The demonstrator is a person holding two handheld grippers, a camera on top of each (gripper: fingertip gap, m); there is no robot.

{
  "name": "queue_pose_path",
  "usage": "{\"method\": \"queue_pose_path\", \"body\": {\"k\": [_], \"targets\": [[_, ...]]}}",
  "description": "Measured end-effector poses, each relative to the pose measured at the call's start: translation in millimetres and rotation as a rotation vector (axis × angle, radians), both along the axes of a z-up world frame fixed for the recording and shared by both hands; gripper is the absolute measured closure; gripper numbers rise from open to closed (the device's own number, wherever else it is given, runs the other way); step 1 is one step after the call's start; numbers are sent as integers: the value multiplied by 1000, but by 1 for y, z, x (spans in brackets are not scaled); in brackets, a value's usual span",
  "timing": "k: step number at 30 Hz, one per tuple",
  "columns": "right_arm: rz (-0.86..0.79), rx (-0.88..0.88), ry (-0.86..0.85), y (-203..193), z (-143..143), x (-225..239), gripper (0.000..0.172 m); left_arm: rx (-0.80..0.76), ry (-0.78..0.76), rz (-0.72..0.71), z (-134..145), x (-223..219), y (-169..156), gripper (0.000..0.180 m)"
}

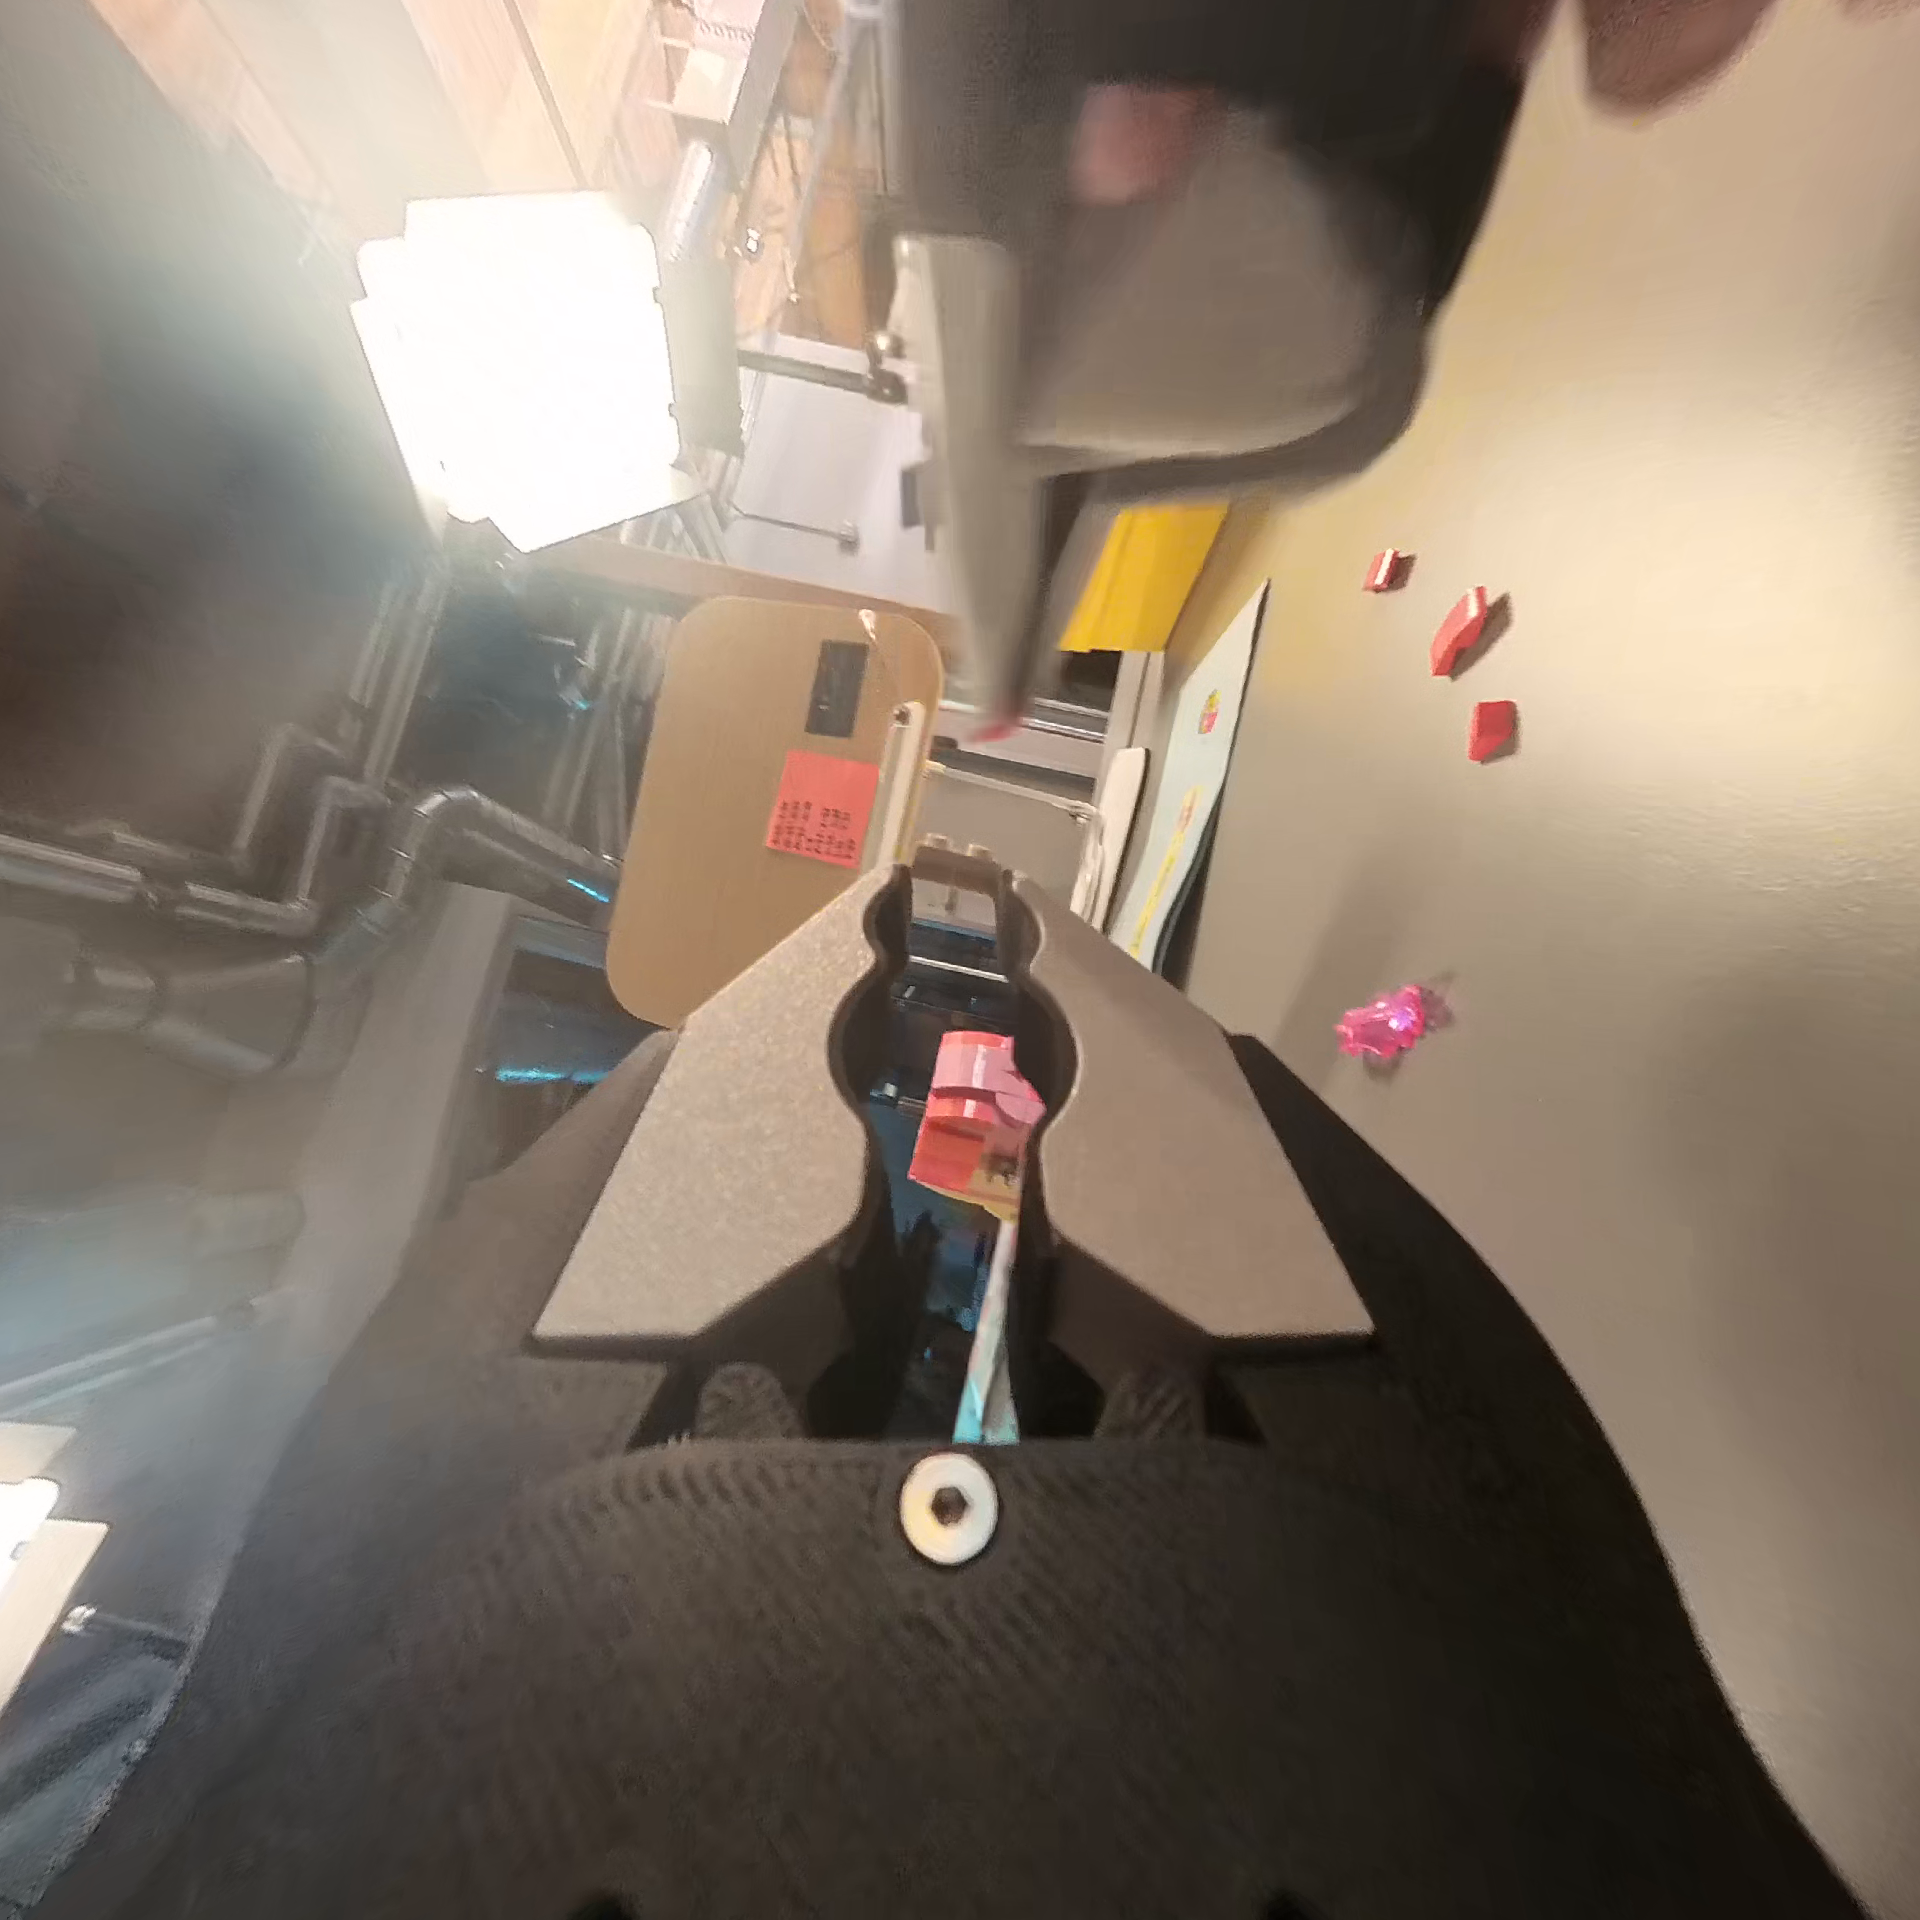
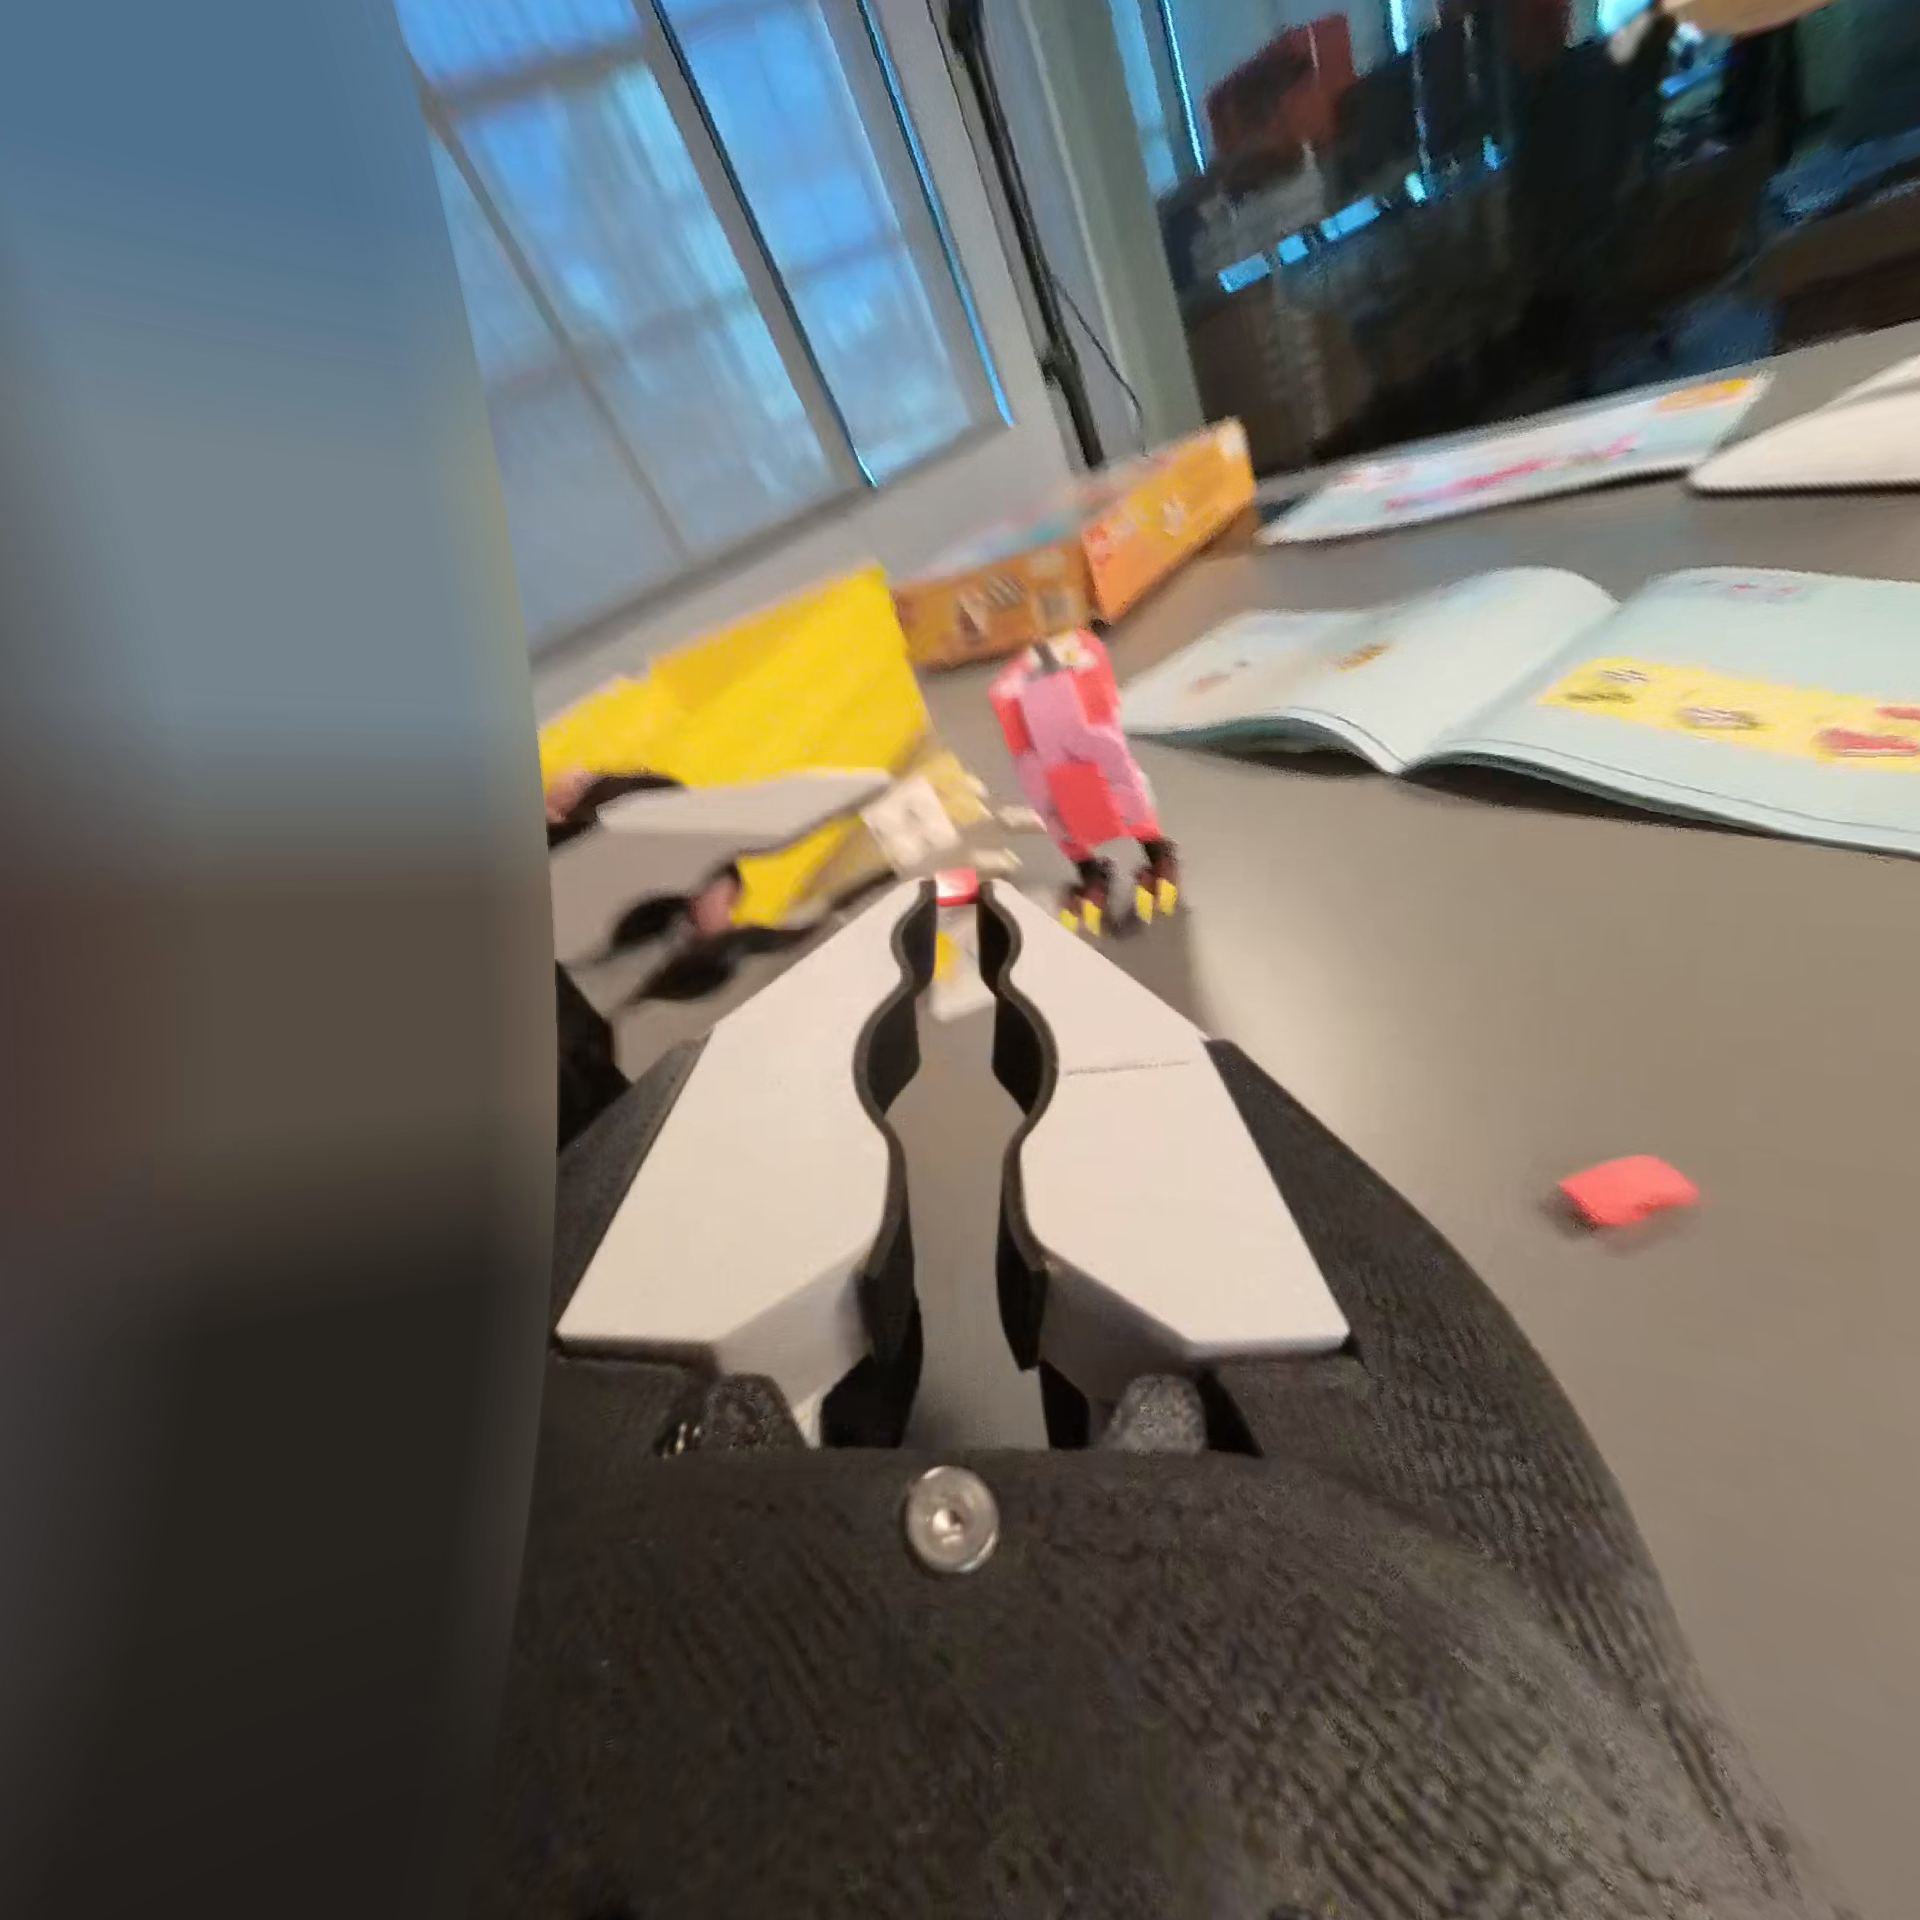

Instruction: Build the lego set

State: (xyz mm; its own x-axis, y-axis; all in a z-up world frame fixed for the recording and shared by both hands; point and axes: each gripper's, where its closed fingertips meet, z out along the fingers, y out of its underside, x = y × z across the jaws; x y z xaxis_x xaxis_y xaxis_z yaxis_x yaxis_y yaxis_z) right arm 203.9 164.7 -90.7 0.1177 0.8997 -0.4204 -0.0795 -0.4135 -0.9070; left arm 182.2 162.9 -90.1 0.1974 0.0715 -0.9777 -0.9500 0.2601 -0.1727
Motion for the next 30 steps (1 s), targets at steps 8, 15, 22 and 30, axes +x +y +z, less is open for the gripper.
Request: {"method": "queue_pose_path", "body": {"k": [8,15,22,30], "targets": [[109,266,-651,-4,-78,33,166,-66,-24,13,-7,-5,5,166],[130,340,-758,-1,-92,54,166,-90,-36,8,-9,-5,6,166],[131,319,-766,1,-91,62,153,-108,-35,1,-12,-4,6,166],[108,337,-786,7,-91,63,154,-121,-29,-1,-15,-3,7,166]]}}
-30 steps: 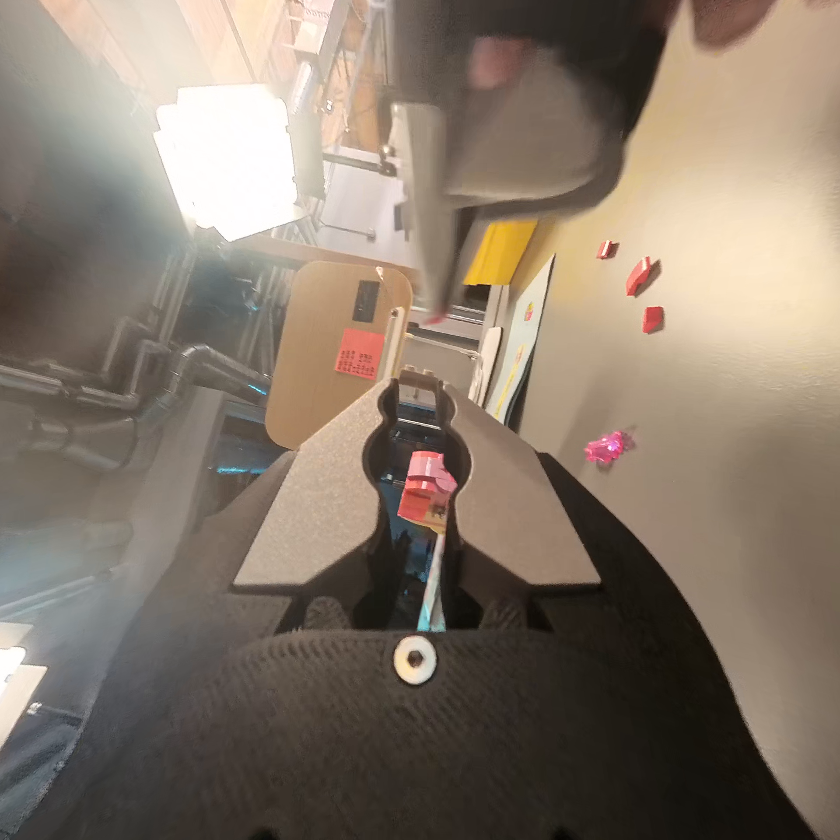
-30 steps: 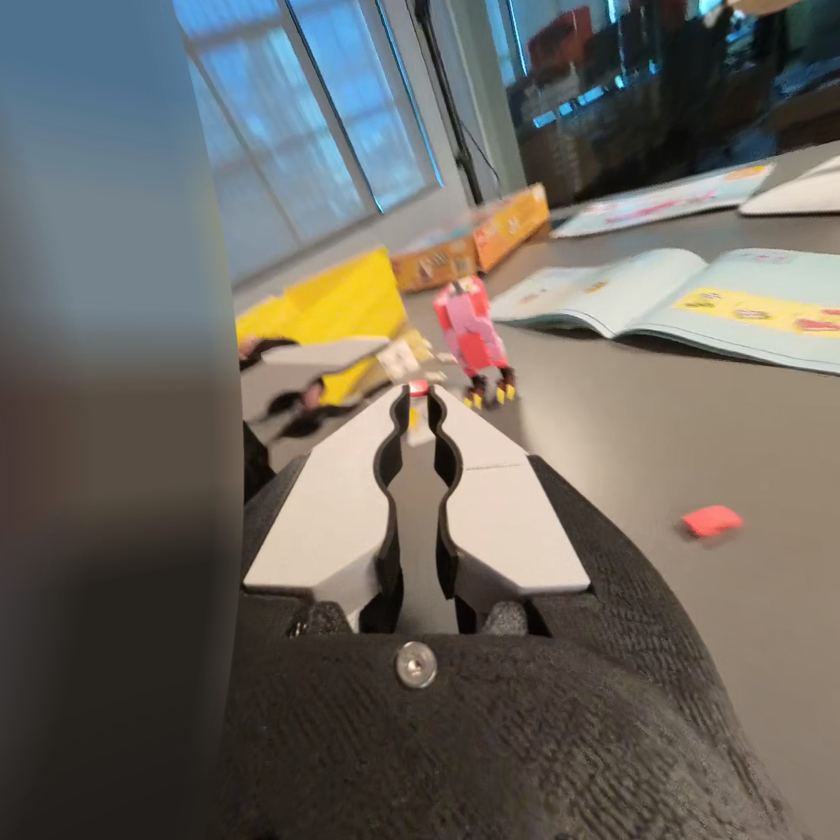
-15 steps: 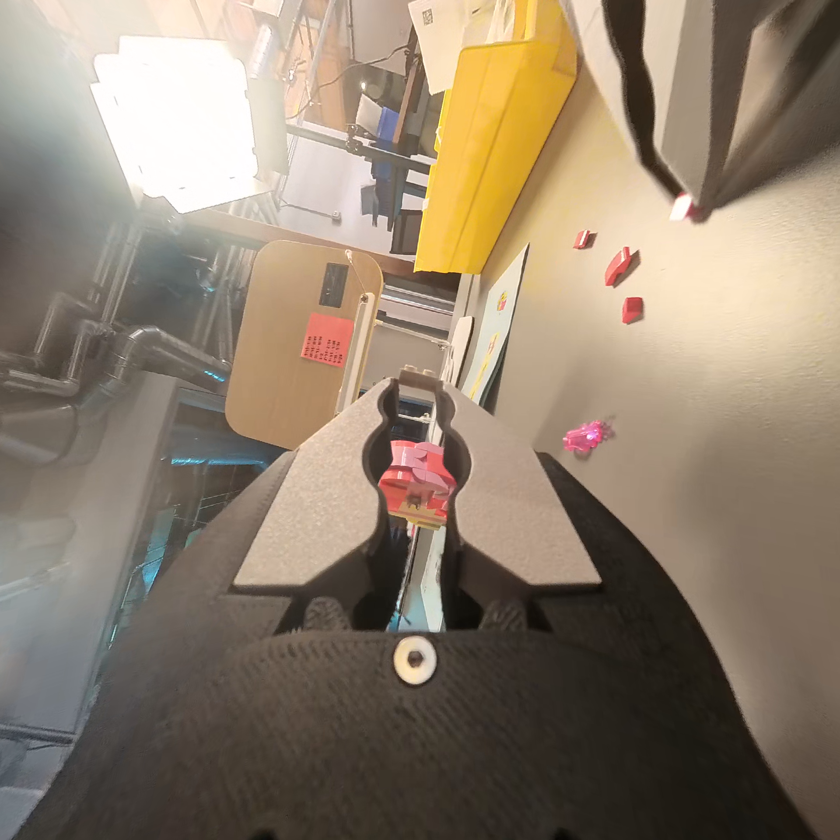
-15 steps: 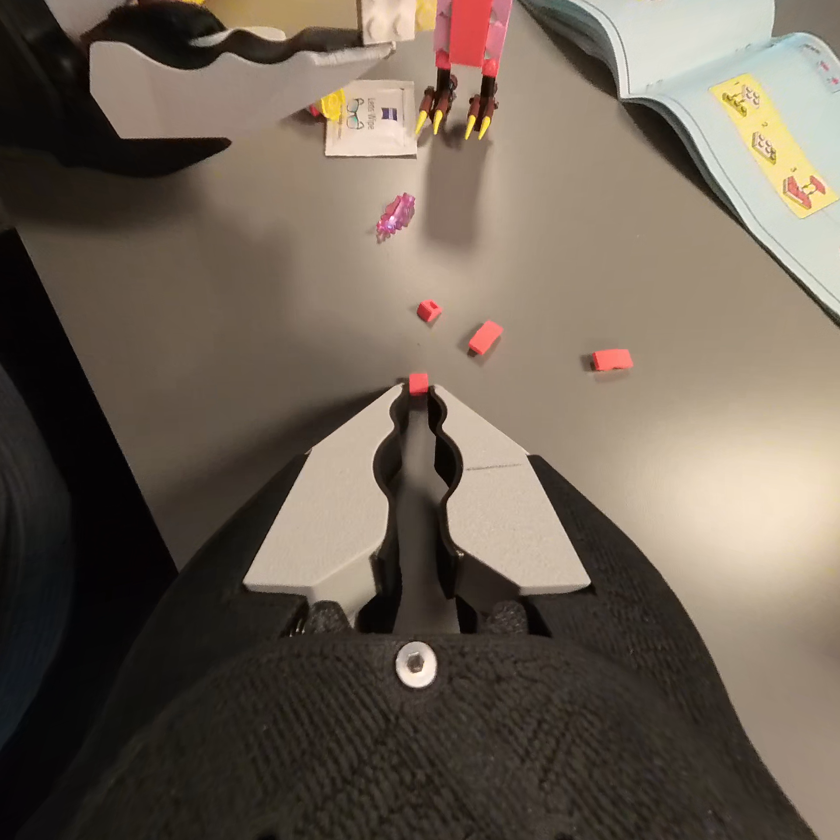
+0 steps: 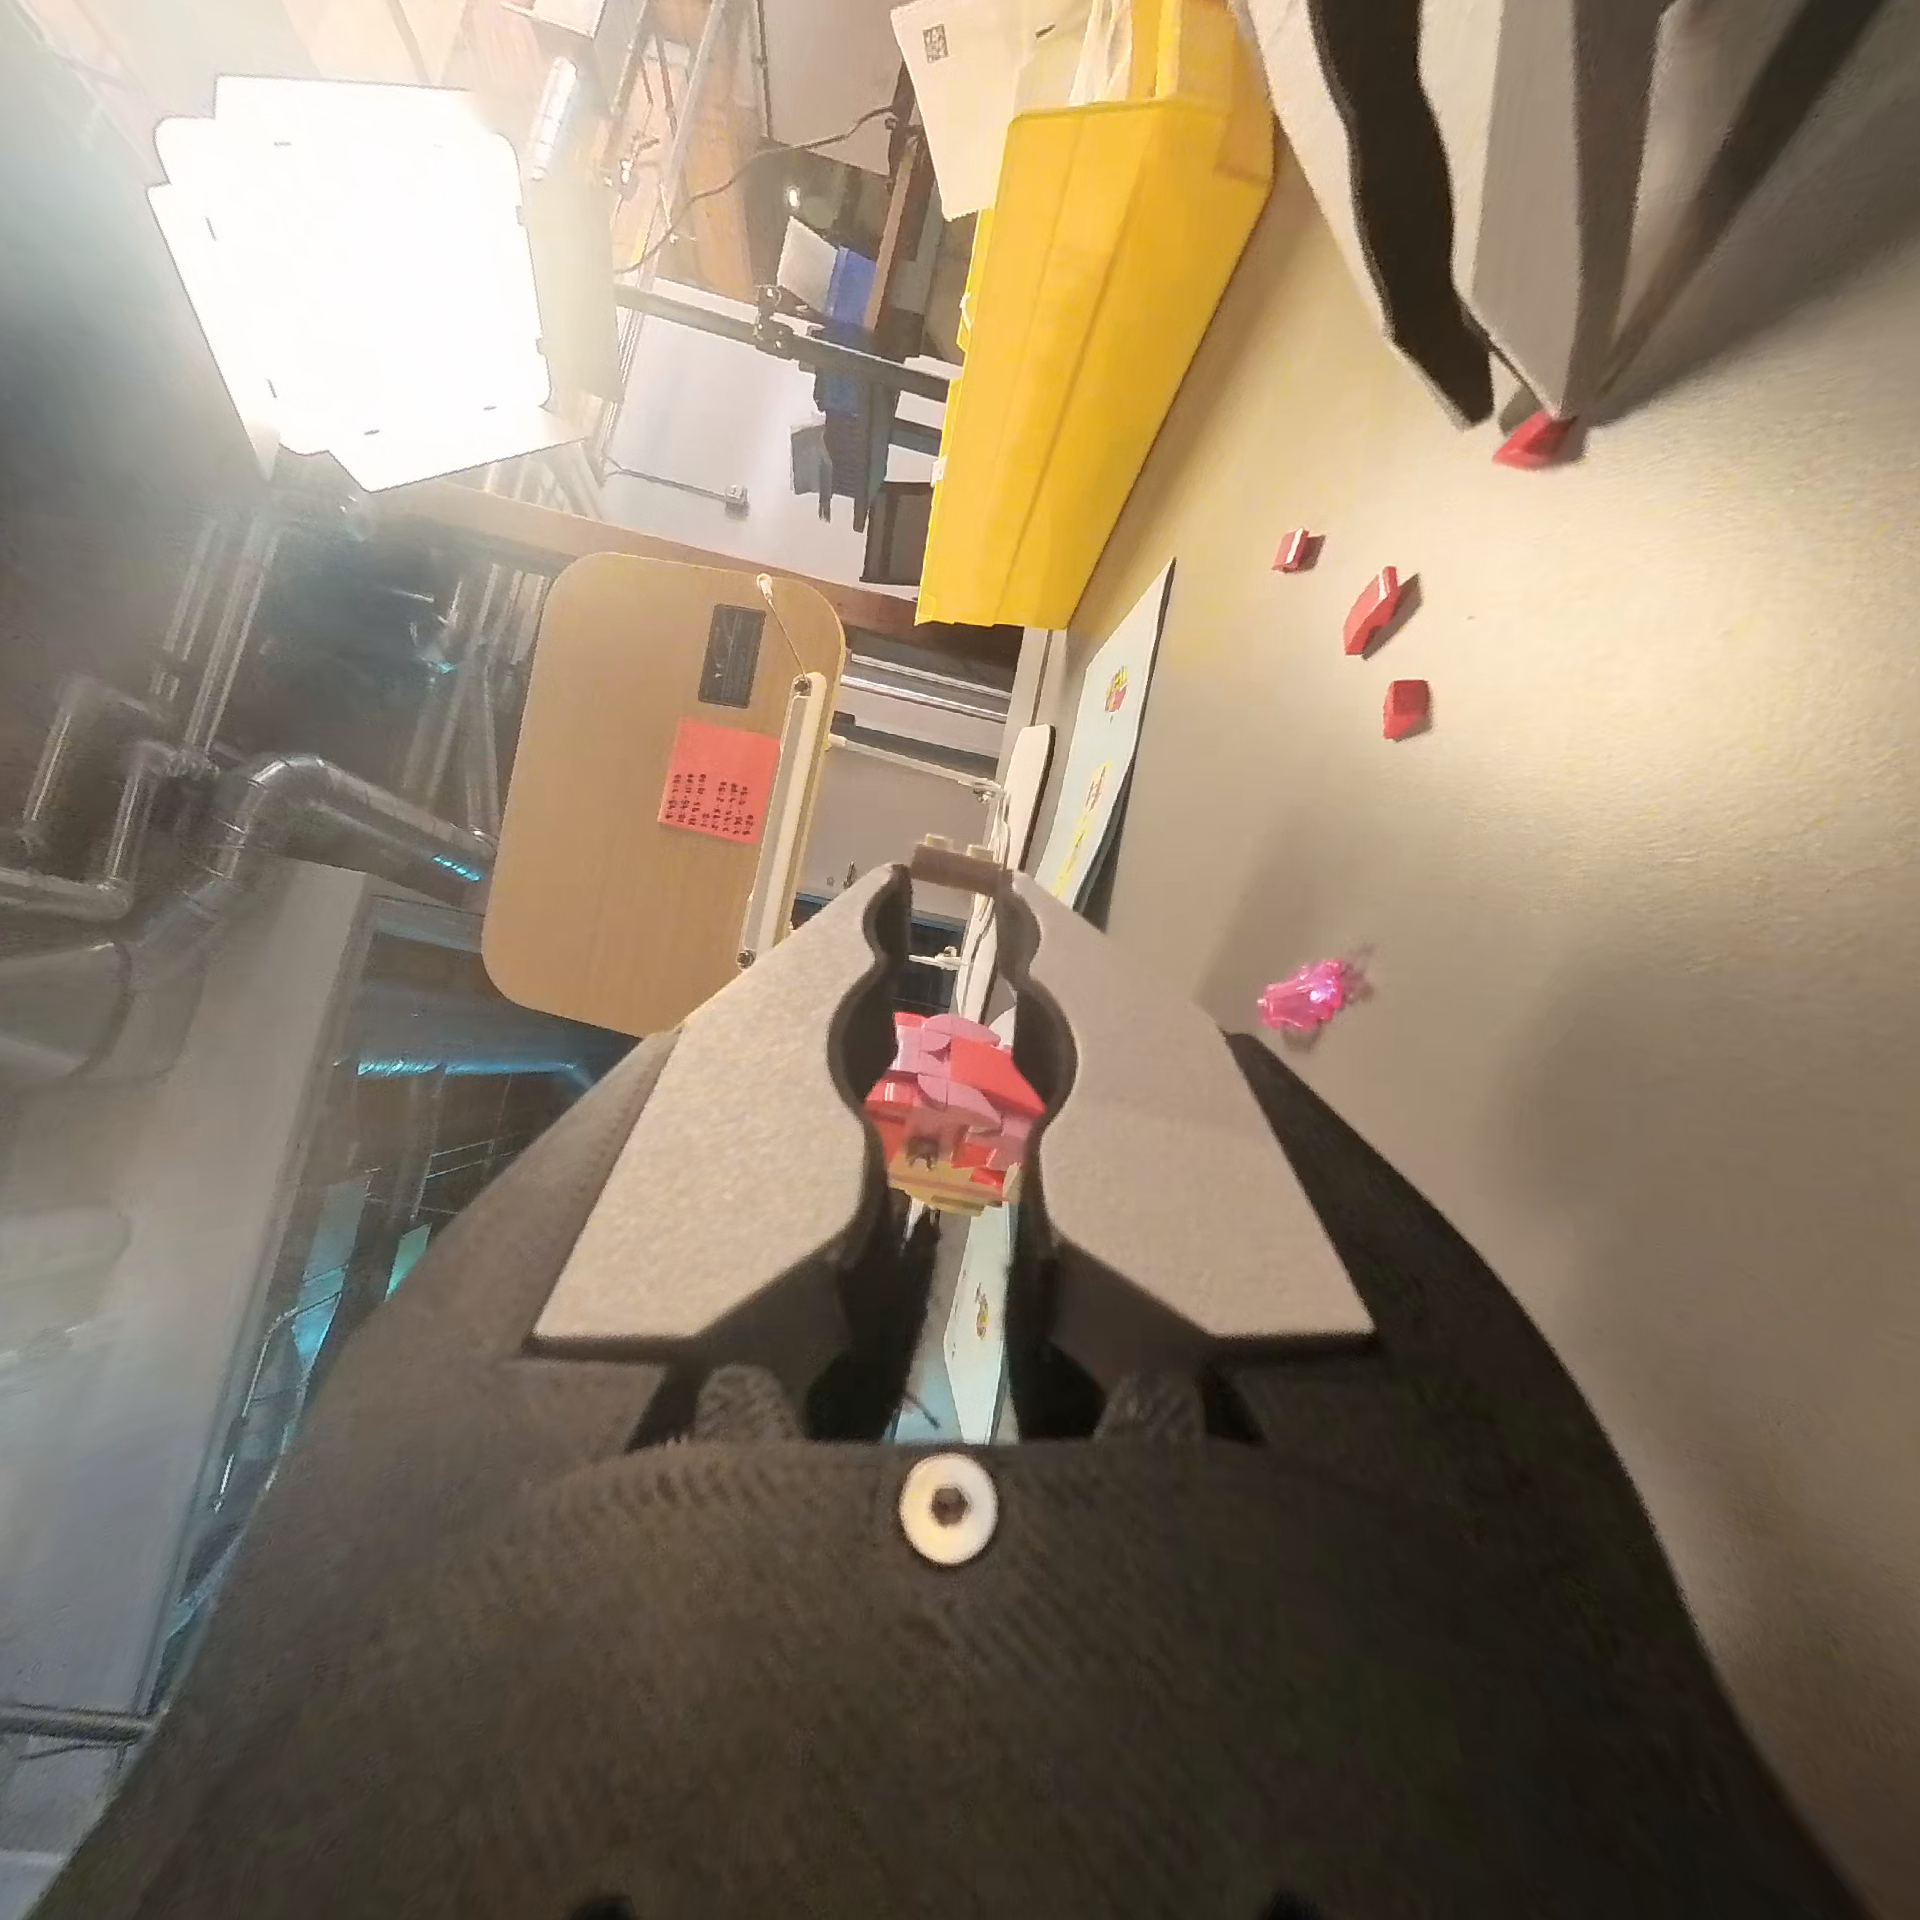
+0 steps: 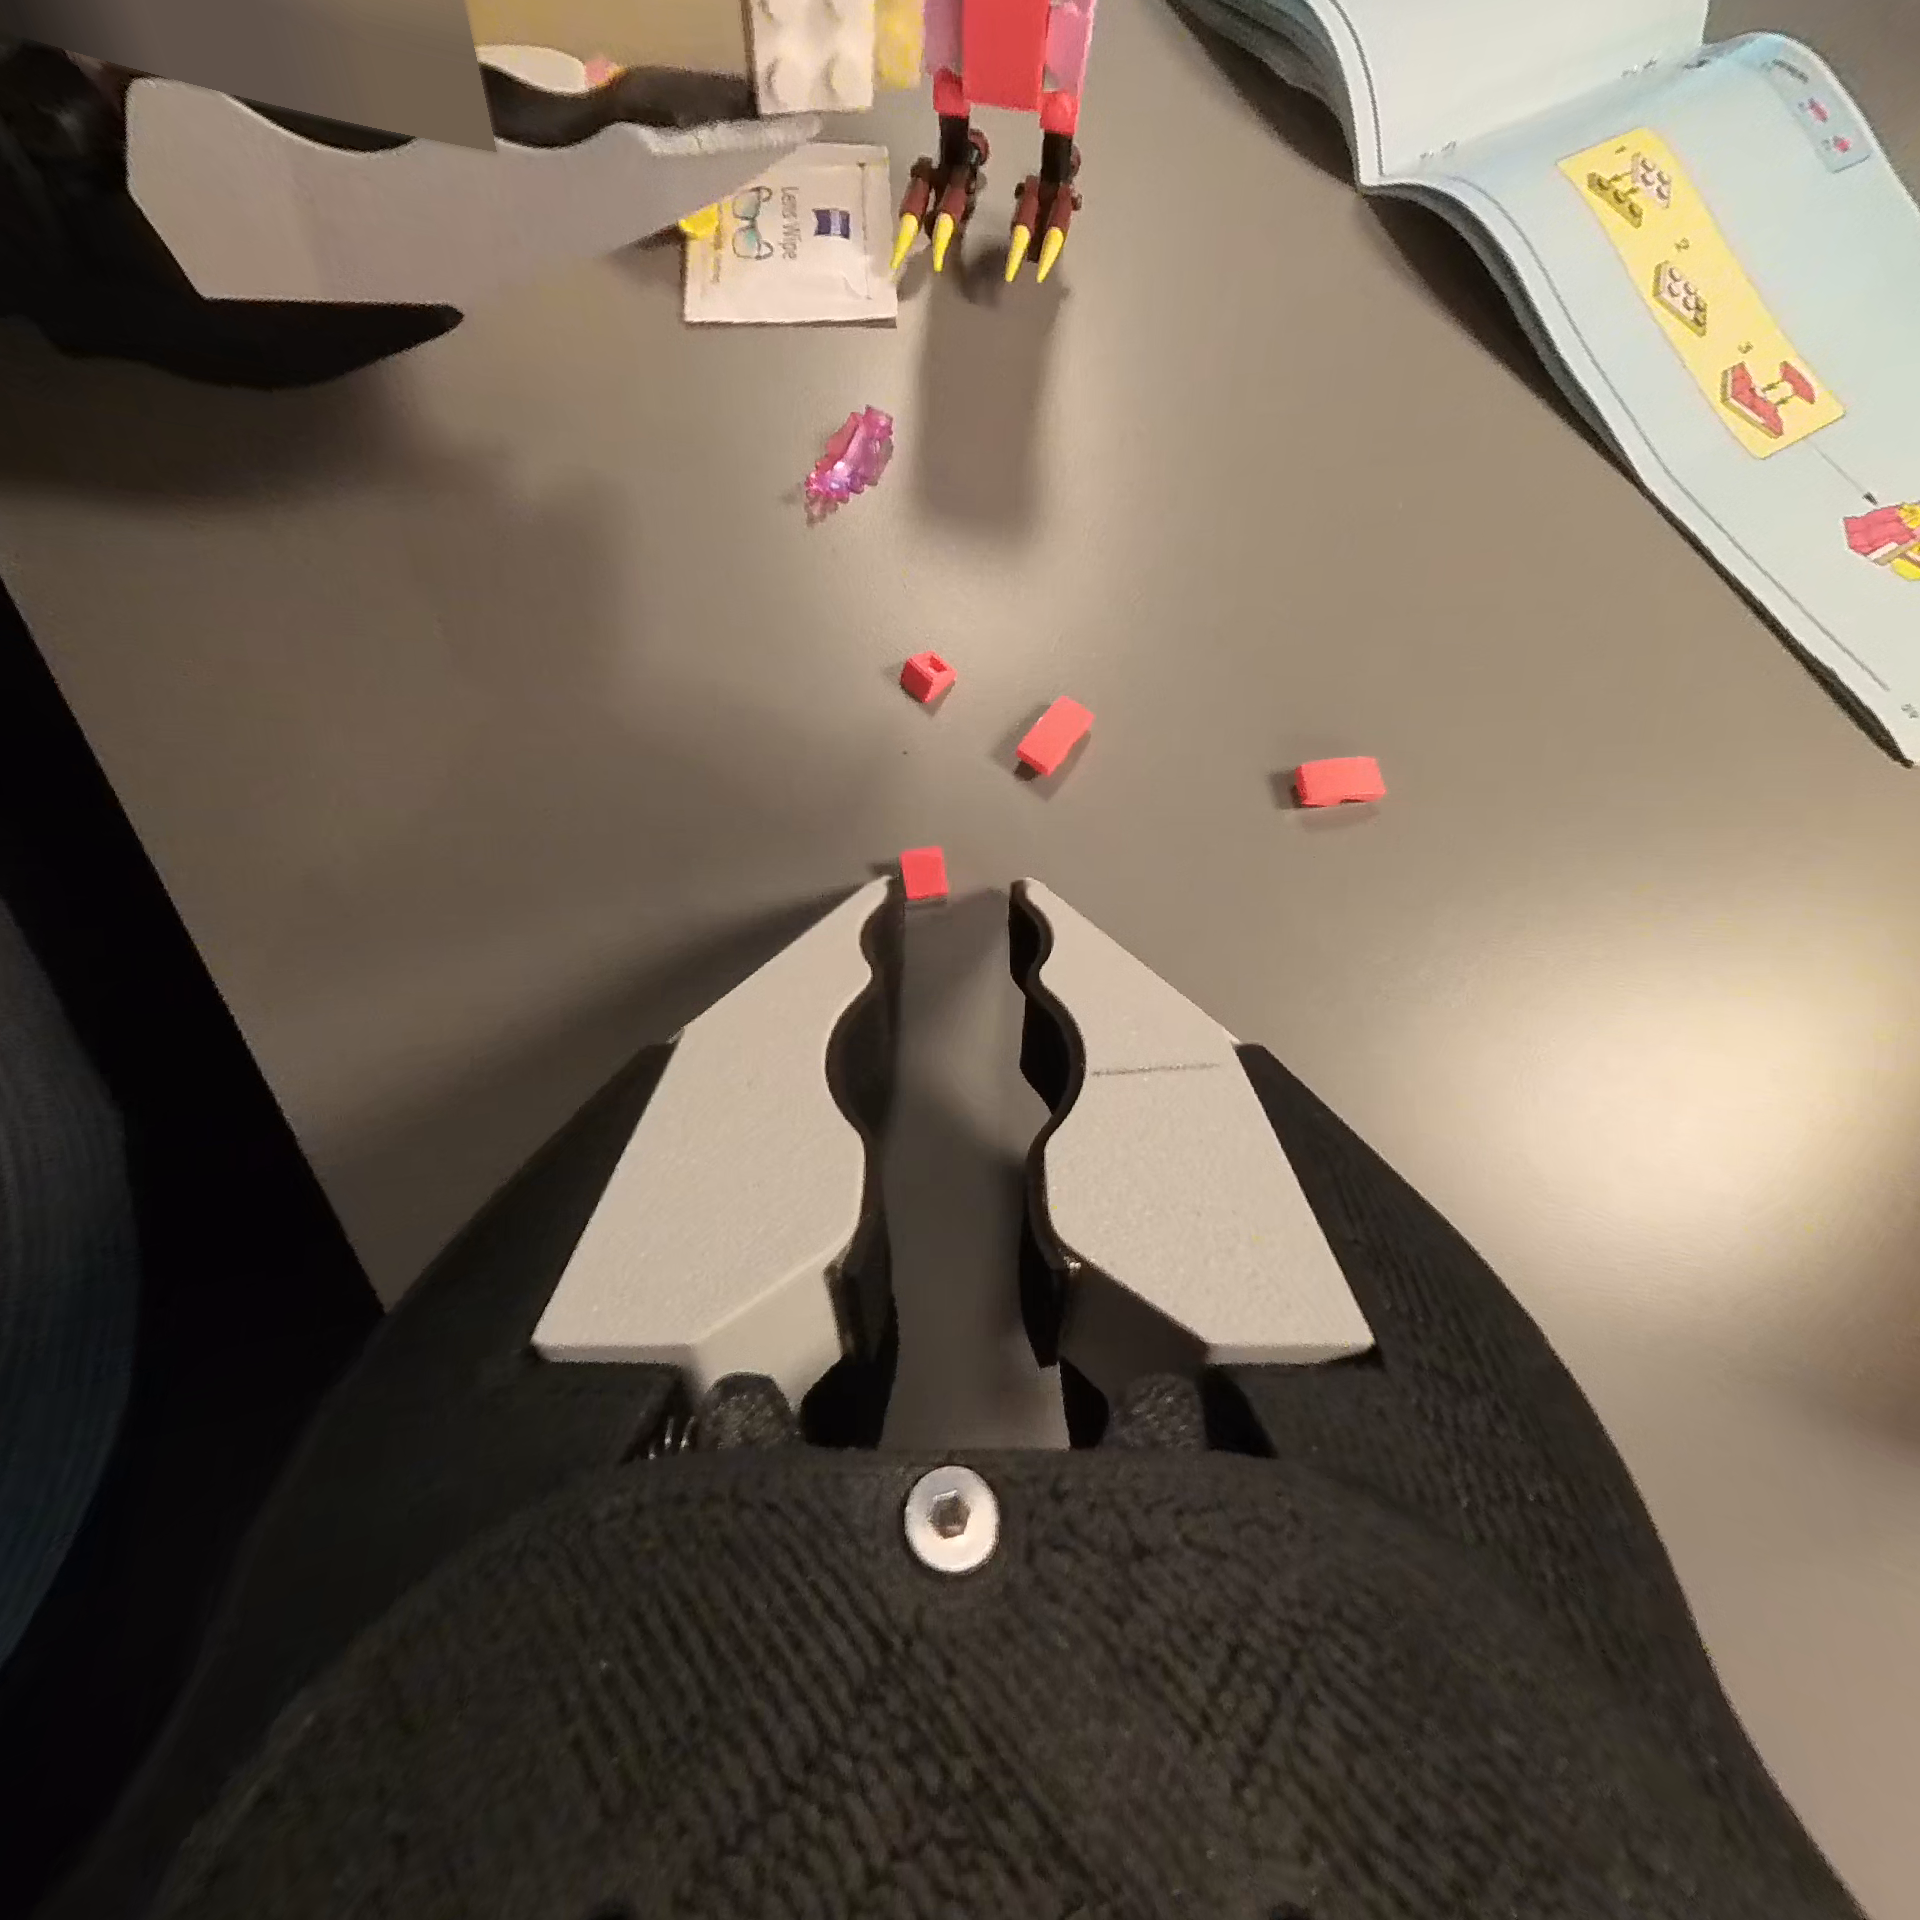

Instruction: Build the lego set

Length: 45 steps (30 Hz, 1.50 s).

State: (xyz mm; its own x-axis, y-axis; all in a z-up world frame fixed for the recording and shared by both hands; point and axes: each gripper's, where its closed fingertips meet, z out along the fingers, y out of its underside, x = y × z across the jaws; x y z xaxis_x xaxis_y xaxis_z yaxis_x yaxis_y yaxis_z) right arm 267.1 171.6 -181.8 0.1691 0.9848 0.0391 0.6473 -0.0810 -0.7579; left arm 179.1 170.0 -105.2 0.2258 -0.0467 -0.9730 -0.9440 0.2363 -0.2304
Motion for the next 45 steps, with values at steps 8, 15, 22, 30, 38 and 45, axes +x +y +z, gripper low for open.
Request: {"method": "queue_pose_path", "body": {"k": [8,15,22,30,38,45], "targets": [[-24,-1,22,8,0,4,154,-5,2,1,-1,0,0,166],[-46,-21,41,11,1,5,153,-5,3,4,-1,-1,1,166],[-54,-17,41,11,1,5,152,-8,3,8,-1,-2,2,166],[-74,-51,73,3,5,5,153,-10,8,13,-2,-2,2,166],[-130,61,2,8,1,6,158,-18,13,12,-4,-2,3,166],[-260,136,2,31,4,4,155,-21,17,14,-5,-2,3,166]]}}
